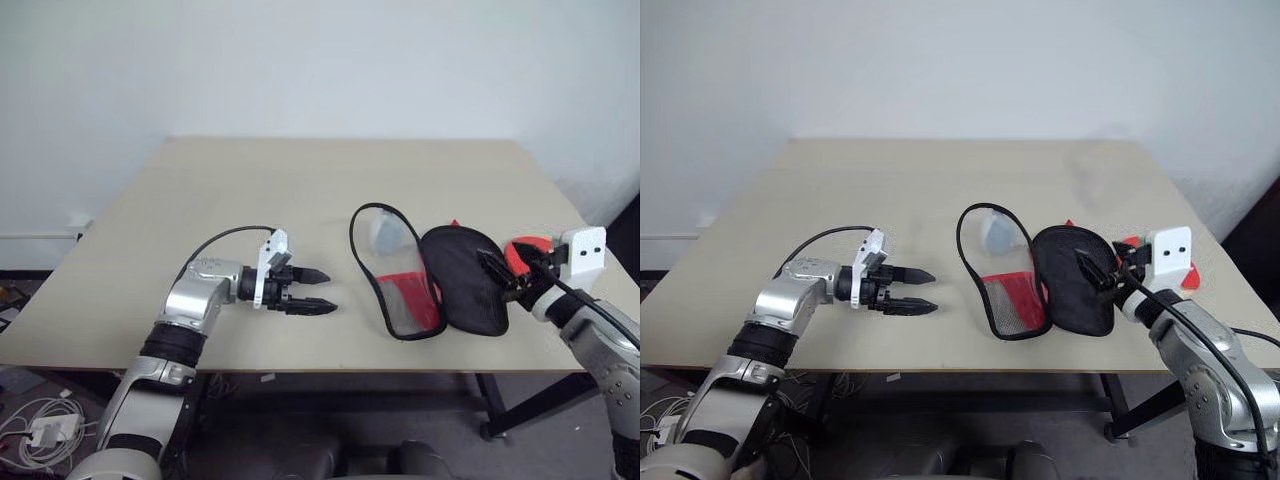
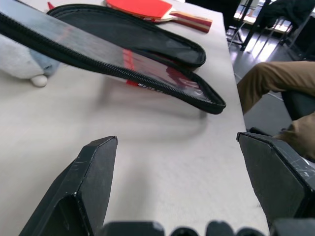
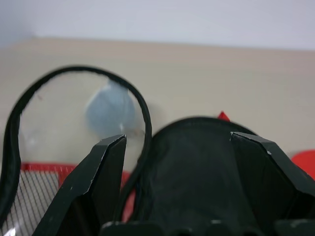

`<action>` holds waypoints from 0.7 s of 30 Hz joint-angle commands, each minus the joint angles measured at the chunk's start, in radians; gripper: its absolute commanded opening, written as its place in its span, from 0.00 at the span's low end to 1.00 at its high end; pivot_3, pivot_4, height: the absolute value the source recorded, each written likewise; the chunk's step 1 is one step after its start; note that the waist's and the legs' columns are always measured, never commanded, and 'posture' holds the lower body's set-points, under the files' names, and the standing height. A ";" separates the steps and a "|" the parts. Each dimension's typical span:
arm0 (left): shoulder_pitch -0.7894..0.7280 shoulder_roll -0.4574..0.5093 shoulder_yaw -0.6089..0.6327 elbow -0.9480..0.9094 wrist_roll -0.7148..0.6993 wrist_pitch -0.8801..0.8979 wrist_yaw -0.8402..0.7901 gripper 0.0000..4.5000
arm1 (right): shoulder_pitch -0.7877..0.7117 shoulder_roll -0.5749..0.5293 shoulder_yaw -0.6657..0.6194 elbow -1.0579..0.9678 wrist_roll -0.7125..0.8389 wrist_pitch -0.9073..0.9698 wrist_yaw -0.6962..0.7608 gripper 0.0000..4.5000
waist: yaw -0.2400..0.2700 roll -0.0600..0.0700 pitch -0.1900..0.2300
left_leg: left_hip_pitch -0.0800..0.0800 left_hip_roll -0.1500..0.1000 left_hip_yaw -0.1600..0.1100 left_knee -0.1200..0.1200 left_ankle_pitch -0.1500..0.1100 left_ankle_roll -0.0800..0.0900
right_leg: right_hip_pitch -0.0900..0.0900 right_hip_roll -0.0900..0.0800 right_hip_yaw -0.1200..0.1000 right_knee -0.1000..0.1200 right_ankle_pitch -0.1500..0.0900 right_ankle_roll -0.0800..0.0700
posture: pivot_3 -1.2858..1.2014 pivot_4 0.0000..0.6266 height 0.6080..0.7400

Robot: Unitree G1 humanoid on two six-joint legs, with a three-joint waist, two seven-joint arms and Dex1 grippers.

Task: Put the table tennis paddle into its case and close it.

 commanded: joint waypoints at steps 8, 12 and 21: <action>0.001 0.019 0.027 -0.135 -0.026 0.073 0.042 0.92 | -0.082 -0.018 -0.005 0.076 -0.048 -0.030 0.031 0.81 | 0.001 0.000 0.000 | 0.000 0.000 0.001 0.000 0.000 0.000 | 0.000 0.000 0.000 0.000 0.000 0.000 | 0.52 0.00 1.00; -0.008 0.014 0.026 -0.194 -0.051 0.130 0.057 0.92 | -0.068 -0.038 -0.044 0.092 -0.080 -0.006 0.001 0.81 | 0.001 0.000 0.000 | 0.000 0.000 0.000 0.000 0.000 0.000 | 0.000 0.000 0.000 0.000 0.000 0.000 | 0.52 0.00 1.00; -0.082 -0.051 -0.013 -0.293 -0.094 0.343 0.125 0.92 | -0.028 -0.100 -0.267 0.210 -0.065 0.210 -0.086 0.81 | 0.002 0.000 0.000 | 0.000 0.000 0.000 0.001 0.000 0.000 | 0.001 0.000 0.000 0.000 0.000 0.000 | 0.52 0.00 1.00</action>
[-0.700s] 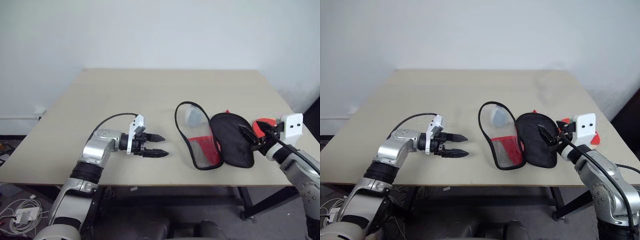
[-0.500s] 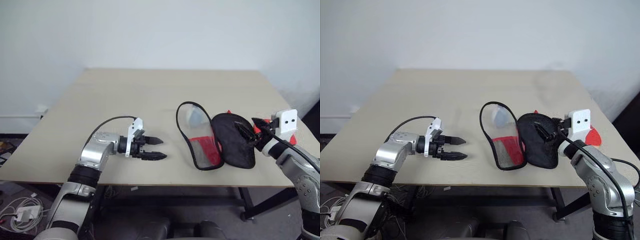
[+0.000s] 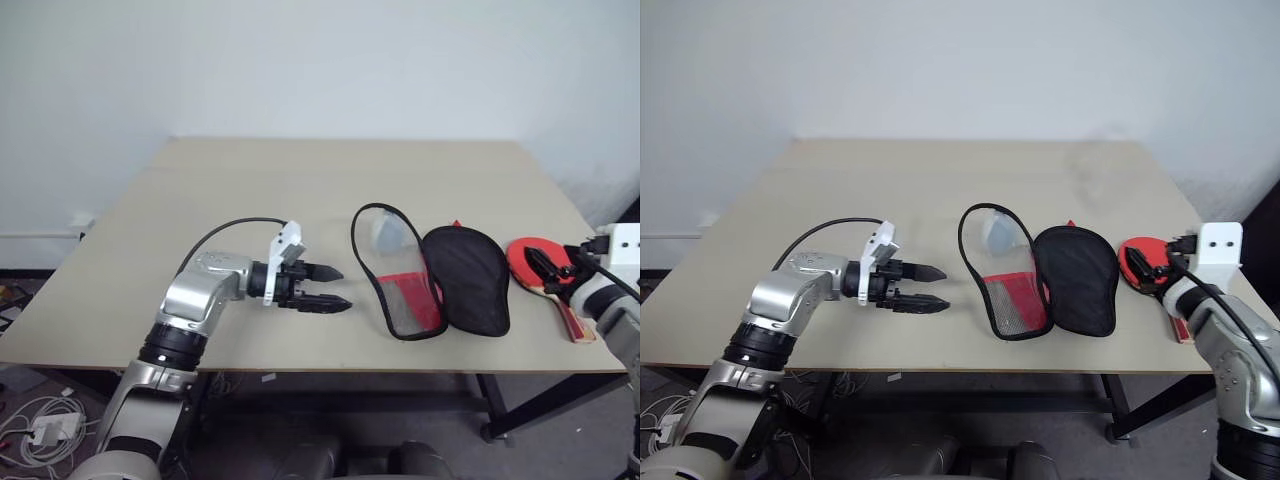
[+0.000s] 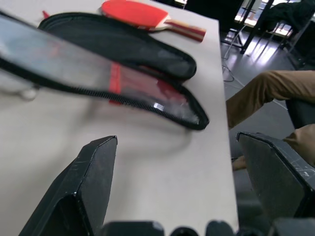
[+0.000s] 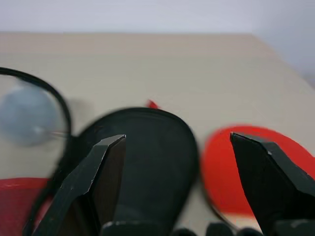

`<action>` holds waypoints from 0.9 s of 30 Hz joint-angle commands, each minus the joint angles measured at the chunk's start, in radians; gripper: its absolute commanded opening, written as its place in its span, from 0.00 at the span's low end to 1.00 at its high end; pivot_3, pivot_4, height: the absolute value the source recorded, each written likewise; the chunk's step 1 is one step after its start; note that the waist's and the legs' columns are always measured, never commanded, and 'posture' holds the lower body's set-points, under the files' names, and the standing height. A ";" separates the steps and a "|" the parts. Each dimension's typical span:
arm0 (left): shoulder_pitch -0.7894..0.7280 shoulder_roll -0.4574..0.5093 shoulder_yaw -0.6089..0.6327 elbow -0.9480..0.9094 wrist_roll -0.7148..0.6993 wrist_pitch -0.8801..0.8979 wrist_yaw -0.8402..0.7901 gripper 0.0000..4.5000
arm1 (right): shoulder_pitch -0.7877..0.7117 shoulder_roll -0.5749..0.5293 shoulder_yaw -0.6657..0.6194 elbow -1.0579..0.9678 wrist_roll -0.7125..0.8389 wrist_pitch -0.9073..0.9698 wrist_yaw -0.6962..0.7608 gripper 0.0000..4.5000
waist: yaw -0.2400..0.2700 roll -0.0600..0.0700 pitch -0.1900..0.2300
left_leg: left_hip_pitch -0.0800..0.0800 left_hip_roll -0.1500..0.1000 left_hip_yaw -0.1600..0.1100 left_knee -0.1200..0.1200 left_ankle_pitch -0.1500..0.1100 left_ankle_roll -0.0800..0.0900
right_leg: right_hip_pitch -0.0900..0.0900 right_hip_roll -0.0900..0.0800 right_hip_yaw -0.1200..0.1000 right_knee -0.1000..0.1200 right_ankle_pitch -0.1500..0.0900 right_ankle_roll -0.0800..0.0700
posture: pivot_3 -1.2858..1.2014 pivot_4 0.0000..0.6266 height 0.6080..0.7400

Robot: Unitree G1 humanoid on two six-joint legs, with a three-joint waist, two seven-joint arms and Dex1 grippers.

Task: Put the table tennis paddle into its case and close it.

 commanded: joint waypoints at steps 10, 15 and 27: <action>-0.112 -0.079 -0.086 0.182 0.034 -0.101 -0.049 0.92 | -0.136 -0.102 -0.050 0.373 -0.053 0.189 -0.019 0.81 | -0.021 0.005 -0.003 | 0.000 0.000 0.001 -0.001 0.000 0.000 | 0.002 0.000 0.002 0.000 0.000 0.000 | 0.52 0.00 1.00; -0.115 -0.099 -0.091 0.255 0.055 -0.169 -0.070 0.92 | -0.193 -0.141 0.016 0.504 -0.101 0.158 0.022 0.81 | -0.021 0.005 -0.003 | 0.000 0.000 0.001 -0.001 0.000 0.000 | 0.002 0.000 0.001 0.000 0.000 0.000 | 0.52 0.00 1.00; -0.121 -0.112 -0.082 0.336 0.083 -0.235 -0.076 0.92 | -0.300 -0.141 0.164 0.685 -0.187 0.103 0.125 0.81 | -0.021 0.005 -0.003 | 0.000 0.000 0.000 0.000 0.000 0.000 | 0.002 -0.001 0.001 0.000 0.000 0.000 | 0.52 0.00 1.00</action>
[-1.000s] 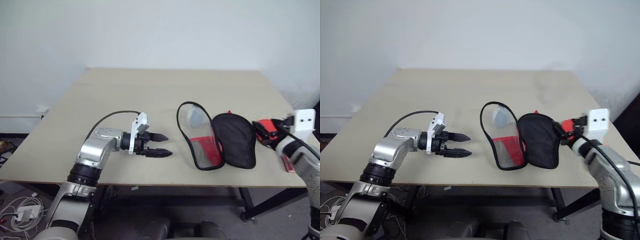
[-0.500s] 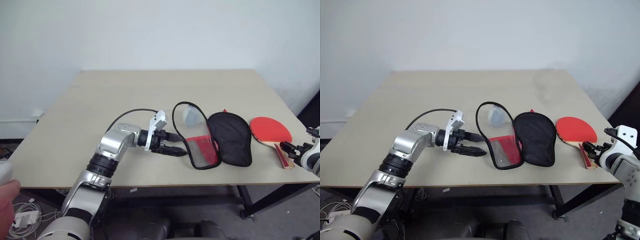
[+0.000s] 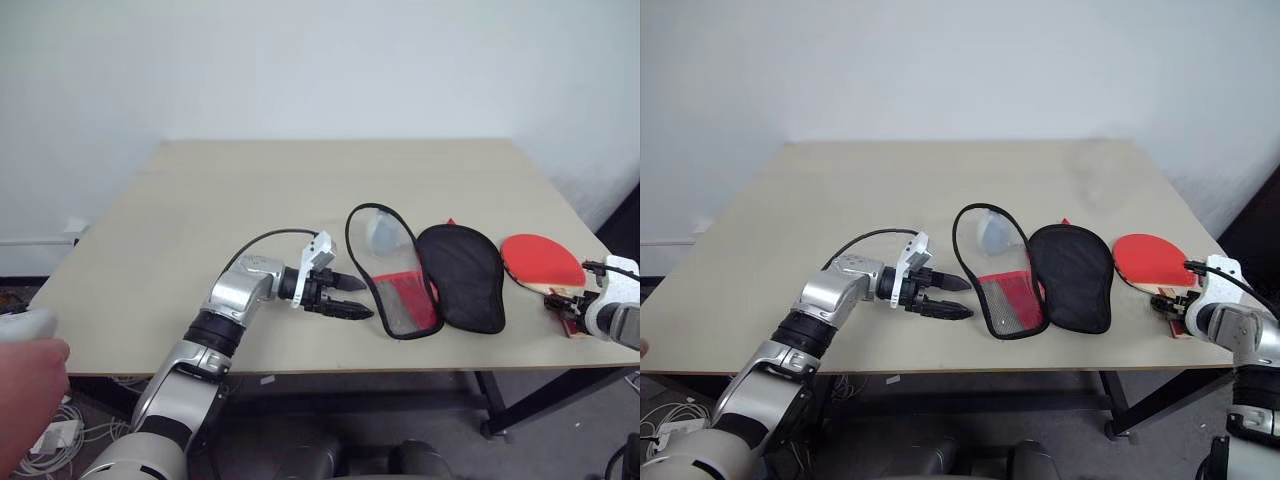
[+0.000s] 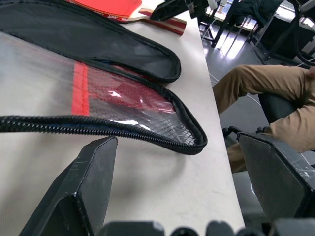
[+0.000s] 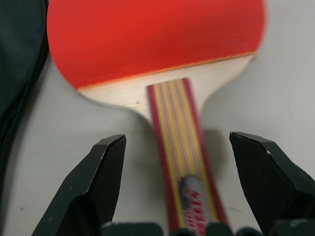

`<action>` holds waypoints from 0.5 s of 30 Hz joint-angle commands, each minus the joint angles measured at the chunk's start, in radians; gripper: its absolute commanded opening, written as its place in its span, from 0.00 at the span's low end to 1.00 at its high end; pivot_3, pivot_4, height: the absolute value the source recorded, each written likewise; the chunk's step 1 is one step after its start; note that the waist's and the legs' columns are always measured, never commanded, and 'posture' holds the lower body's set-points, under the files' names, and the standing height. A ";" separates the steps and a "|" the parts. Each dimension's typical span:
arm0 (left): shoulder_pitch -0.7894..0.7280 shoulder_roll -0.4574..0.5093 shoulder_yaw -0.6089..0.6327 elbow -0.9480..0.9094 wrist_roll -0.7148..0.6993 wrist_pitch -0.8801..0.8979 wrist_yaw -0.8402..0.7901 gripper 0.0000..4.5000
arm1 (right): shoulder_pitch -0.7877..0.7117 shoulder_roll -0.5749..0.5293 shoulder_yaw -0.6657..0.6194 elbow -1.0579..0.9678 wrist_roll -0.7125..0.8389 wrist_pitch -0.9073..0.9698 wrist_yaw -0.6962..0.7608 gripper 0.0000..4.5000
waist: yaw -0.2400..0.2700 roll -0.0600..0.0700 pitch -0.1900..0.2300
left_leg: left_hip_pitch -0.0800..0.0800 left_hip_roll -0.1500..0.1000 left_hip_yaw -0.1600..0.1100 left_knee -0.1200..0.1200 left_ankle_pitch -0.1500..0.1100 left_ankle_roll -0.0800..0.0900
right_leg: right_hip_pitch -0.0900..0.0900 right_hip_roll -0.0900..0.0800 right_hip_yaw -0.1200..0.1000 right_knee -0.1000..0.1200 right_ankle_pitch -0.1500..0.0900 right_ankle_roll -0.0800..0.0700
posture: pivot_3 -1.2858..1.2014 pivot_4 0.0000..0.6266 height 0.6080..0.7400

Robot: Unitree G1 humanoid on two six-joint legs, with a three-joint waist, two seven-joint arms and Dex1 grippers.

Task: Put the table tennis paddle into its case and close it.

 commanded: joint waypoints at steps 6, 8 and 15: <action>-0.049 0.005 0.032 0.008 0.010 -0.011 -0.007 0.92 | -0.053 -0.010 0.057 0.041 -0.068 -0.073 0.033 0.54 | -0.002 0.000 0.000 | 0.000 0.000 0.000 0.000 0.000 0.000 | 0.000 0.000 0.000 0.000 0.000 0.000 | 0.52 0.00 1.00; -0.052 0.005 0.032 0.010 0.014 -0.011 -0.007 0.92 | -0.057 -0.008 0.054 0.046 -0.076 -0.082 0.032 0.39 | -0.005 0.000 0.000 | 0.000 0.000 0.000 0.000 0.000 0.000 | 0.000 0.000 0.000 0.000 0.000 0.000 | 0.52 0.00 1.00; -0.076 0.010 0.036 0.036 0.021 -0.017 -0.008 0.92 | -0.051 -0.002 0.000 -0.028 -0.079 -0.066 -0.030 0.25 | -0.006 0.000 0.000 | 0.000 0.000 0.000 0.000 0.000 0.000 | 0.000 0.000 0.000 0.000 0.000 0.000 | 0.52 0.00 1.00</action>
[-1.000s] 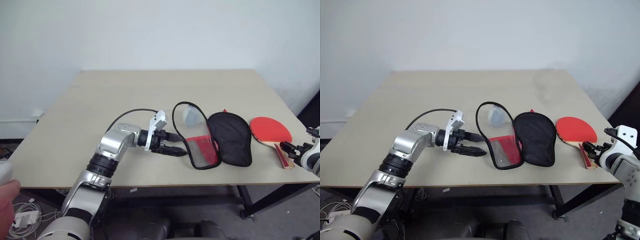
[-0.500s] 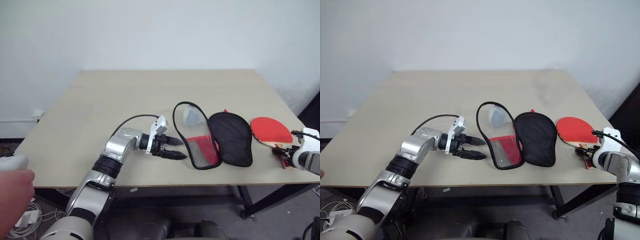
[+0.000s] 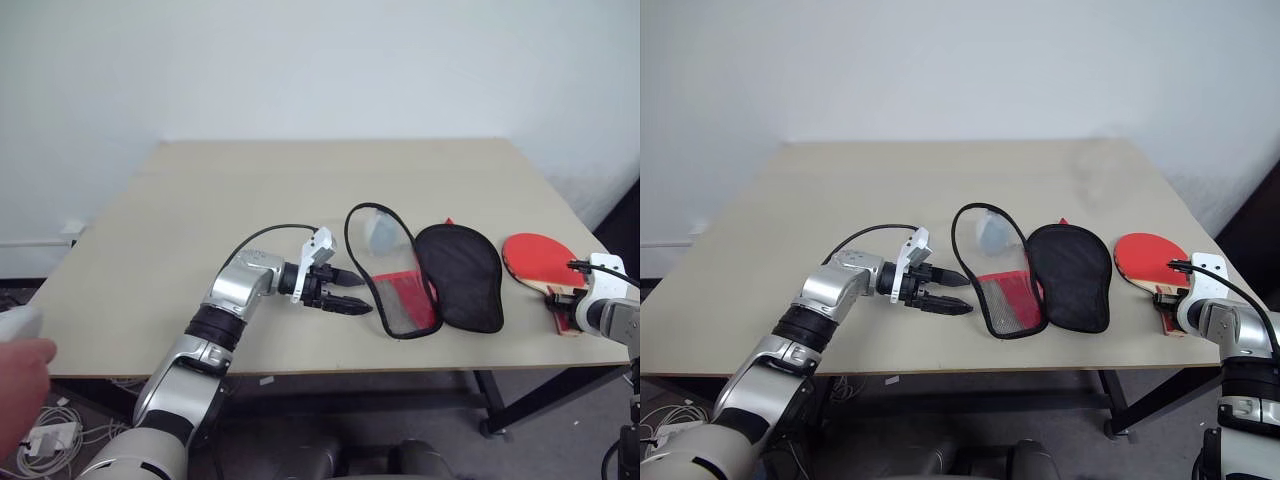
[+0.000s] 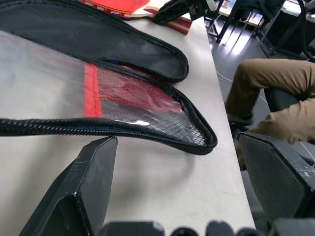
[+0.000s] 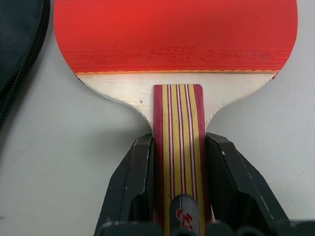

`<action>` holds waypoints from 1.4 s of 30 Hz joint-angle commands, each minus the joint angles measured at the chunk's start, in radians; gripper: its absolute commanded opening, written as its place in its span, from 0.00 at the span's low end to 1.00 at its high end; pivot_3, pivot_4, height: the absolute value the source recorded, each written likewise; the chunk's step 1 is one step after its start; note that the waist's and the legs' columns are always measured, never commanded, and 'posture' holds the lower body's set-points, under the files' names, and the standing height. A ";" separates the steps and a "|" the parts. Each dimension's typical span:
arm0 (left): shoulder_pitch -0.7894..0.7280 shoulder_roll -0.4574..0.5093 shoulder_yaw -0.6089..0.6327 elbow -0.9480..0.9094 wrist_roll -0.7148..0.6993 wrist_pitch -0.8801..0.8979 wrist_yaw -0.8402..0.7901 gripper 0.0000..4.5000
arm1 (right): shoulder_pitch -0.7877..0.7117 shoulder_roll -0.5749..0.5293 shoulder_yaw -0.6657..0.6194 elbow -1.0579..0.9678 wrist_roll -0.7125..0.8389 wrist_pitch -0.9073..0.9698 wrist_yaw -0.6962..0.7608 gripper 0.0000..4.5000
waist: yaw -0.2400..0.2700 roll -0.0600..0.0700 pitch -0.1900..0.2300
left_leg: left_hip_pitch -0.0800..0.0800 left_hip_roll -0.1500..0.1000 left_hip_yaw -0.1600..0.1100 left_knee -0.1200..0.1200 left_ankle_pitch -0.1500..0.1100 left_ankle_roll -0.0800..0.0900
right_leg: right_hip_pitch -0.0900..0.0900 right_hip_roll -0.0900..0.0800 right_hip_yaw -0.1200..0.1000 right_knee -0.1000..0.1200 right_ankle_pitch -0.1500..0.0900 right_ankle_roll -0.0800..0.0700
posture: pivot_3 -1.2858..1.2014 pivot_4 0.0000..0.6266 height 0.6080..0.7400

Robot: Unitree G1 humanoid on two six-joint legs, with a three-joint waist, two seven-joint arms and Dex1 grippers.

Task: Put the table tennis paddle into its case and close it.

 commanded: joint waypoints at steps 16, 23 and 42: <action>-0.085 -0.014 0.012 0.039 0.013 -0.007 -0.025 0.92 | -0.125 0.398 -0.117 -0.557 0.070 0.284 -0.304 0.25 | -0.019 0.001 0.000 | -0.001 0.000 0.000 -0.002 0.001 -0.002 | -0.006 0.000 0.001 0.002 0.000 0.000 | 0.52 0.00 1.00; -0.092 -0.029 0.010 0.035 0.018 0.001 -0.028 0.92 | -0.054 0.537 -0.085 -0.585 0.041 0.299 -0.369 0.25 | -0.014 0.001 0.000 | -0.001 -0.003 0.000 -0.002 0.004 -0.005 | -0.006 0.000 0.001 0.003 0.001 -0.001 | 0.52 0.00 1.00; -0.074 -0.029 0.013 -0.010 0.017 0.034 -0.030 0.92 | 0.024 0.528 -0.002 -0.600 -0.002 0.272 -0.350 0.33 | -0.022 0.002 -0.001 | -0.001 -0.003 0.000 -0.003 0.005 -0.006 | -0.007 0.001 0.001 0.005 0.001 -0.001 | 0.52 0.00 1.00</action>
